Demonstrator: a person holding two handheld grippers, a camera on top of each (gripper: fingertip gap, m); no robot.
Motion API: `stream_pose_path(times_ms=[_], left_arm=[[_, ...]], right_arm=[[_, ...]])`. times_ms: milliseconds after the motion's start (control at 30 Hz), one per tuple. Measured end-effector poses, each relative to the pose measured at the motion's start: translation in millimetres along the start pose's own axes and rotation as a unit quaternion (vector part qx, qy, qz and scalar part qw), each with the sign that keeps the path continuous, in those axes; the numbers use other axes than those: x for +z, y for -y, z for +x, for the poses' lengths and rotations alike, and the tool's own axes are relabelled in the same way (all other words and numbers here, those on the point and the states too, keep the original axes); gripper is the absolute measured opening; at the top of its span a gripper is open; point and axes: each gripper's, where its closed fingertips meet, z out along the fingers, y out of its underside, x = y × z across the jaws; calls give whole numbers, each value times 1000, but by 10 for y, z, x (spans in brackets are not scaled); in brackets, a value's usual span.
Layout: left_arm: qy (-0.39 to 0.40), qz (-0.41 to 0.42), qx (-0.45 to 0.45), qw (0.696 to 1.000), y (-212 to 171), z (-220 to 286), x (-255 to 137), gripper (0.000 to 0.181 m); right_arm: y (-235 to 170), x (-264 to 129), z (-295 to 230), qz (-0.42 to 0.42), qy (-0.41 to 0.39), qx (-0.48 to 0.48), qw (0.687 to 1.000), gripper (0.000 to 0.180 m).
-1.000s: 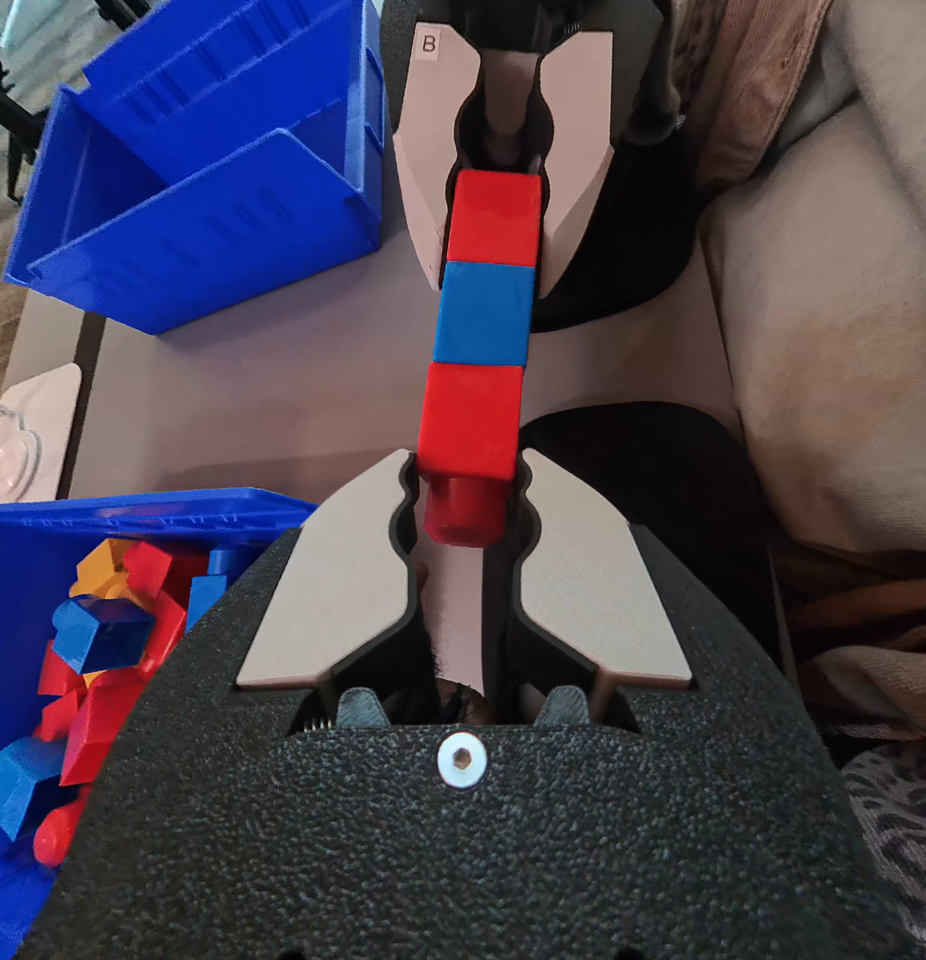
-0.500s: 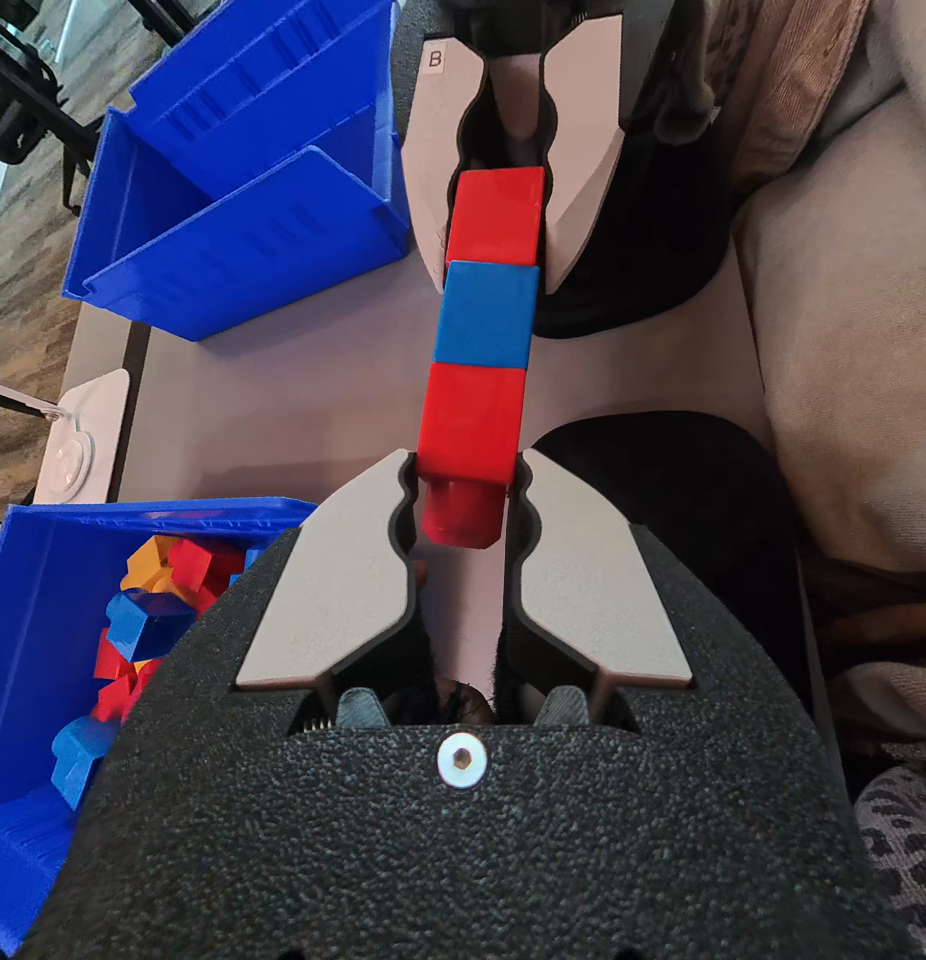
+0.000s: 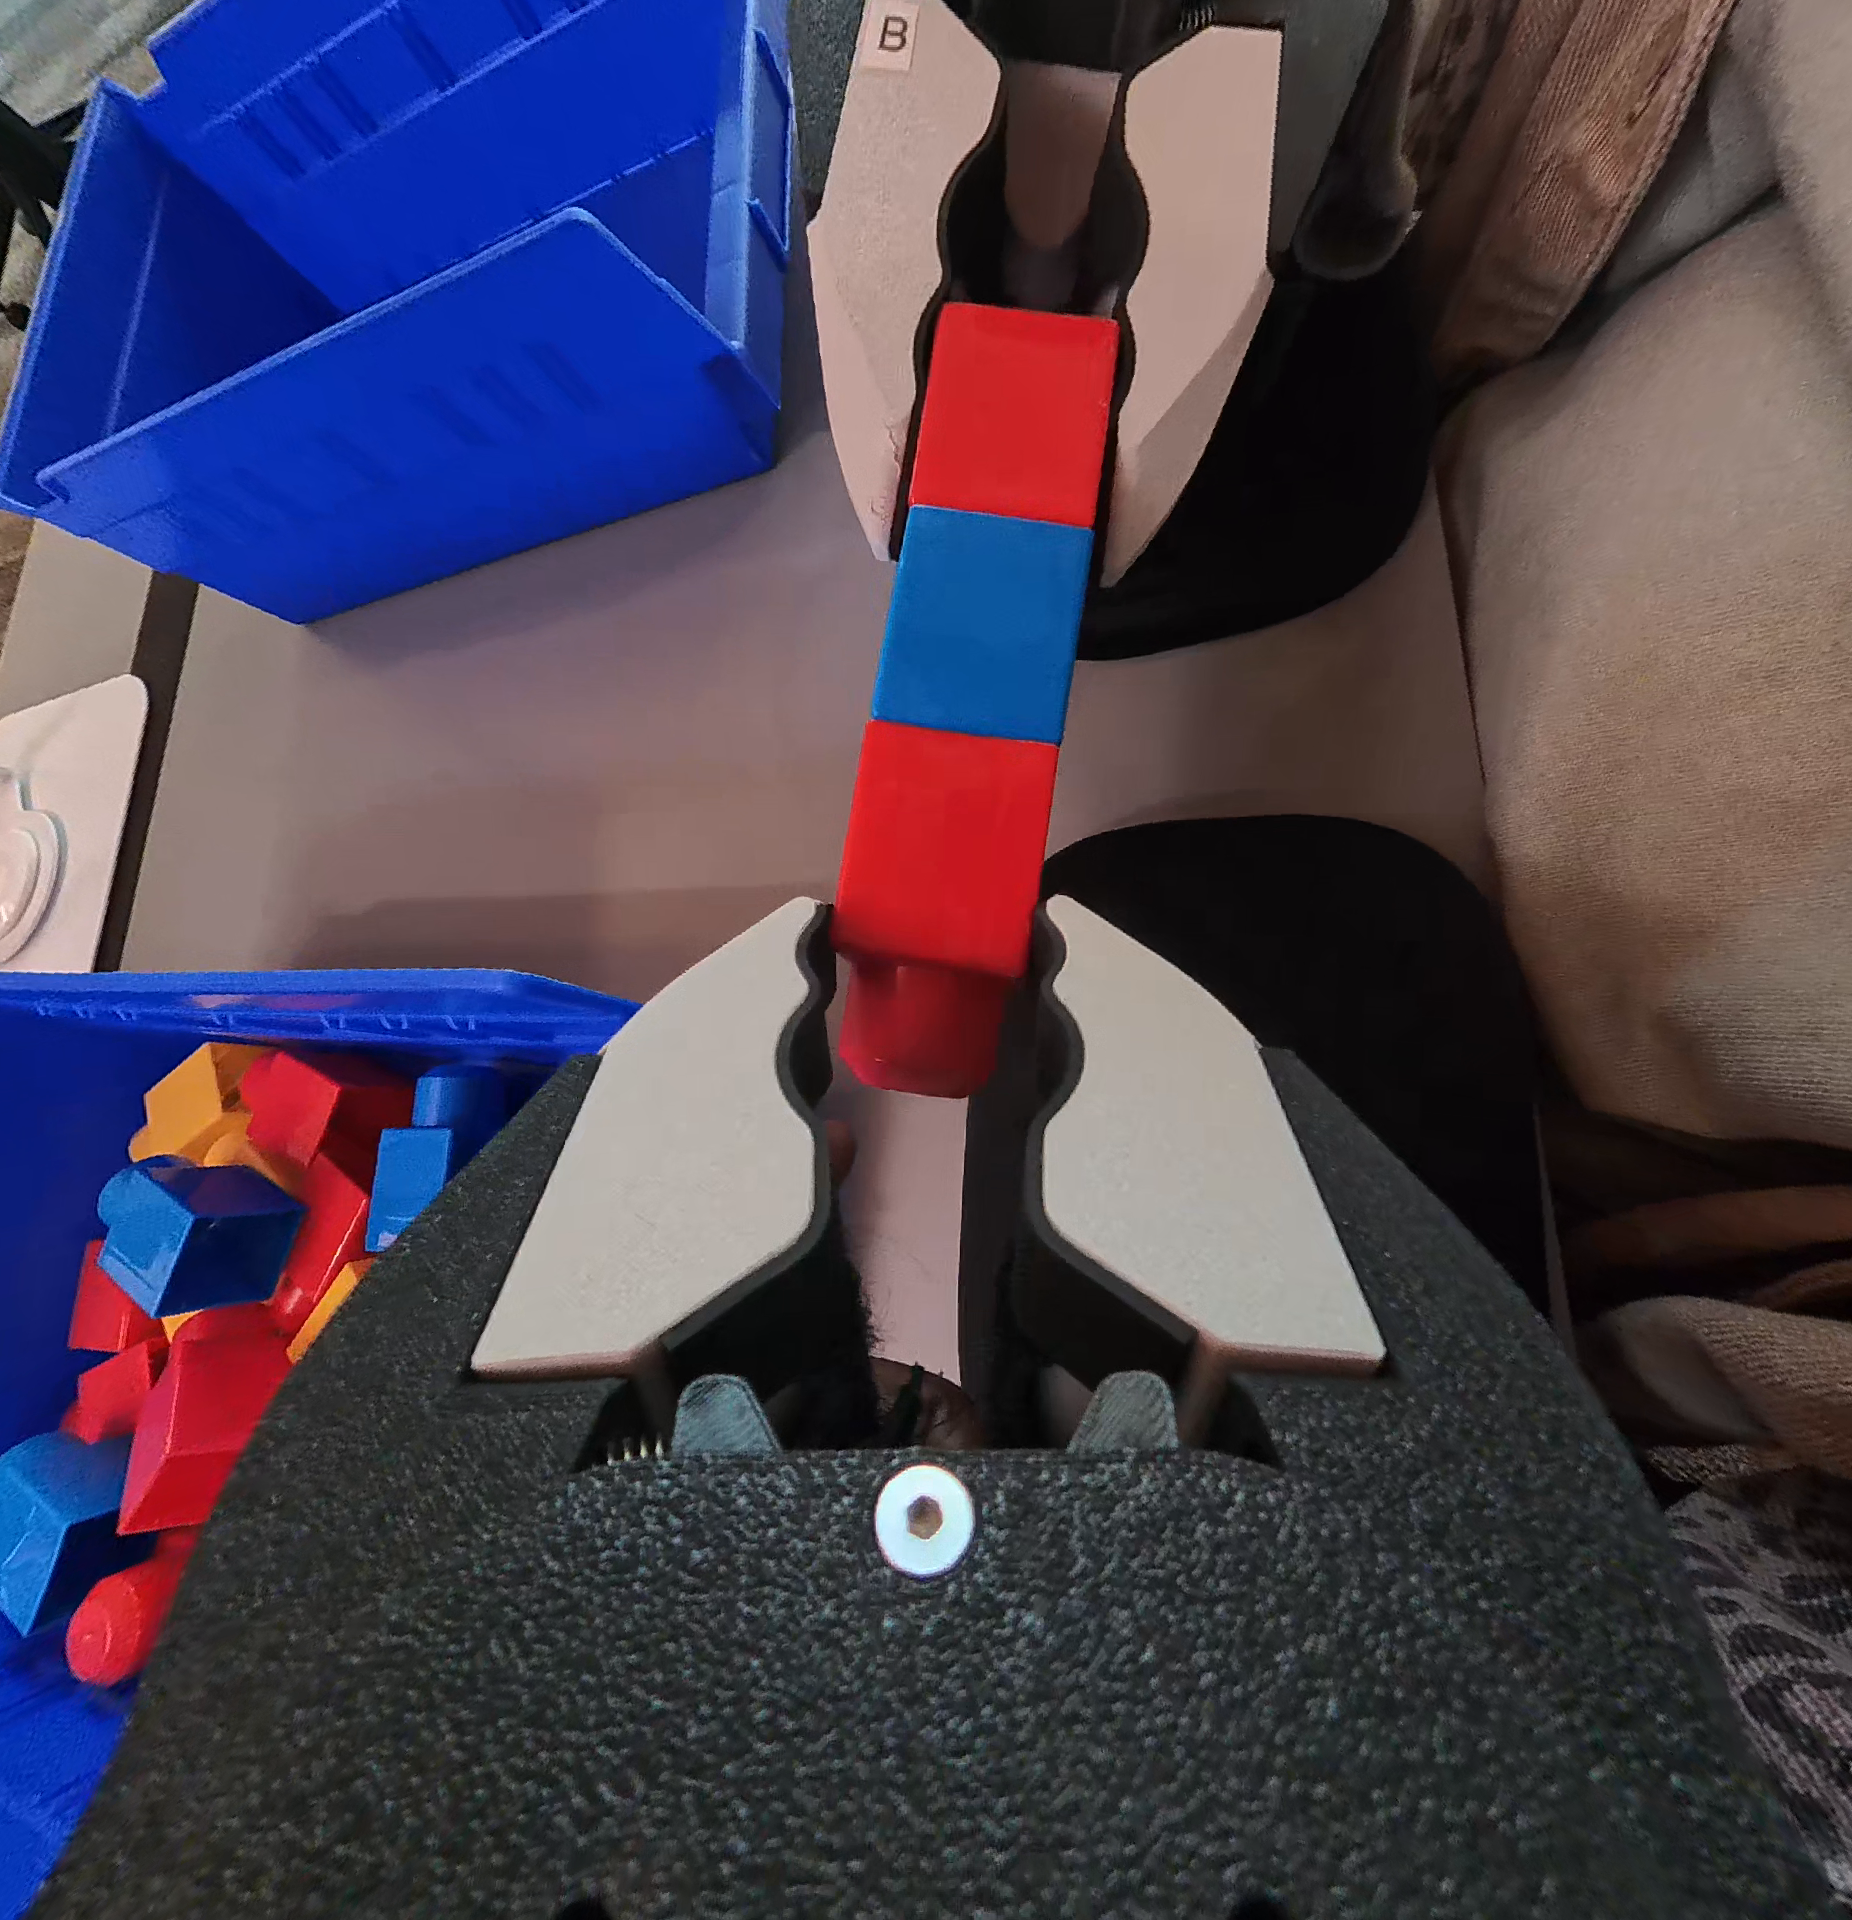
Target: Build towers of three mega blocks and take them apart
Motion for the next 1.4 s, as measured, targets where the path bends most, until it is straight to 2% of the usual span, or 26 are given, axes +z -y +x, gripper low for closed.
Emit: stream_pose_path(times_ms=[233, 300, 333, 367, 433, 500, 567, 633, 700, 767, 833, 933, 1033, 1133, 1233, 1300, 1400], left_arm=[[14, 24, 4, 1000, 57, -29, -28, 36], [40, 94, -7, 995, 235, -108, -126, 39], [54, 155, -14, 986, 390, -155, -223, 40], [78, 230, -25, 970, 566, -230, -361, 41], [127, 383, -70, 912, 833, -431, -701, 47], [146, 477, -160, 852, 903, -647, -865, 50], [92, 505, -230, 827, 974, -652, -668, 59], [36, 498, -260, 827, 1117, -535, -335, 67], [33, 521, -244, 818, 1290, -455, -179, 59], [64, 561, -250, 786, 1375, -524, -178, 42], [45, 580, -261, 770, 1387, -537, -187, 38], [56, 566, -268, 777, 1262, -600, -166, 37], [121, 539, -234, 800, 1095, -654, -162, 37], [254, 478, -208, 815, 866, -821, -182, 36], [381, 366, -158, 834, 706, -927, -81, 35], [387, 332, -108, 853, 787, -842, 71, 35], [390, 266, -25, 881, 826, -735, 313, 34]], right_arm=[[32, -11, 23, 10, -4, 12, 1000, 36], [147, -33, 84, 42, -20, 20, 999, 36], [245, -60, 123, 71, -28, 30, 997, 36], [336, -104, 180, 100, -40, 42, 993, 36], [454, -228, 321, 149, -70, 72, 984, 36], [551, -360, 456, 202, -91, 118, 968, 36], [624, -452, 531, 248, -87, 167, 950, 35], [653, -504, 571, 273, -81, 200, 937, 35], [663, -530, 575, 285, -67, 225, 929, 35], [688, -552, 560, 301, -46, 250, 919, 36], [674, -552, 563, 303, -30, 277, 911, 36], [519, -444, 597, 258, -36, 309, 915, 36], [337, -400, 727, 212, -95, 305, 924, 47], [250, -535, 931, 195, -200, 253, 926, 46], [315, -553, 918, 178, -253, 157, 938, 38], [309, -456, 854, 138, -269, 96, 948, 38], [292, -382, 833, 123, -264, 100, 951, 46]])
